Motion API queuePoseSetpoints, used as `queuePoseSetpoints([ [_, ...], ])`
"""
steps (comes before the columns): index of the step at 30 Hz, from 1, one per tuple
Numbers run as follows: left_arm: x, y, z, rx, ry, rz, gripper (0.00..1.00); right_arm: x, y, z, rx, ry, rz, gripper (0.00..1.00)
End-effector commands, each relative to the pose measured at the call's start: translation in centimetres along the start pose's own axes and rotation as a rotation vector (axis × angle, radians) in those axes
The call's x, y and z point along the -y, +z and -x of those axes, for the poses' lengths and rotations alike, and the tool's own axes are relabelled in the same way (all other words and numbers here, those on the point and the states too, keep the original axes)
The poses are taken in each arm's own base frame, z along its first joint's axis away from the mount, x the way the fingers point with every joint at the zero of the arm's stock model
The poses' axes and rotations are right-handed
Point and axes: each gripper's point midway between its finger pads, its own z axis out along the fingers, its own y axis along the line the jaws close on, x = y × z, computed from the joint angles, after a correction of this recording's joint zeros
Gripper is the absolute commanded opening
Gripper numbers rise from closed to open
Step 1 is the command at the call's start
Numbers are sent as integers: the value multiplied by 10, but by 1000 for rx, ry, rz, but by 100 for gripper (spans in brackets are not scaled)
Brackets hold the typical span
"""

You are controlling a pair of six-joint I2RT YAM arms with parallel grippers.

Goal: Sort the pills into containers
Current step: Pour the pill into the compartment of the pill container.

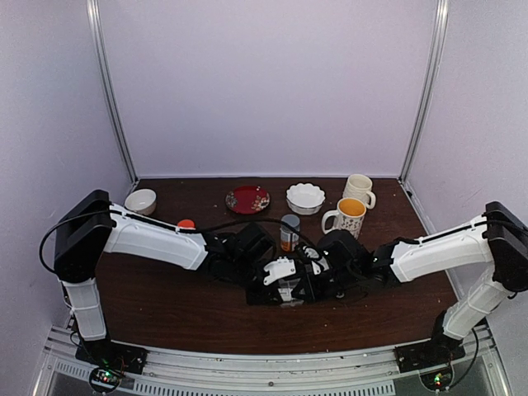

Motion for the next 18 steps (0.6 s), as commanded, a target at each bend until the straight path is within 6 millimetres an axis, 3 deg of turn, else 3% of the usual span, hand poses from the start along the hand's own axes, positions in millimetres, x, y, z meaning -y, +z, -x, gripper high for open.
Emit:
queuePoseSetpoints([
  [1, 11, 7, 3, -3, 35, -34, 0, -9, 5, 14, 31, -4, 16, 0],
  [6, 11, 7, 2, -4, 37, -35, 0, -9, -4, 19, 65, 9, 25, 0],
  [11, 11, 7, 2, -6, 37, -35, 0, -16, -22, 37, 139, 28, 79, 0],
  [18, 10, 8, 2, -8, 37, -33, 0, -23, -17, 35, 123, 44, 139, 0],
])
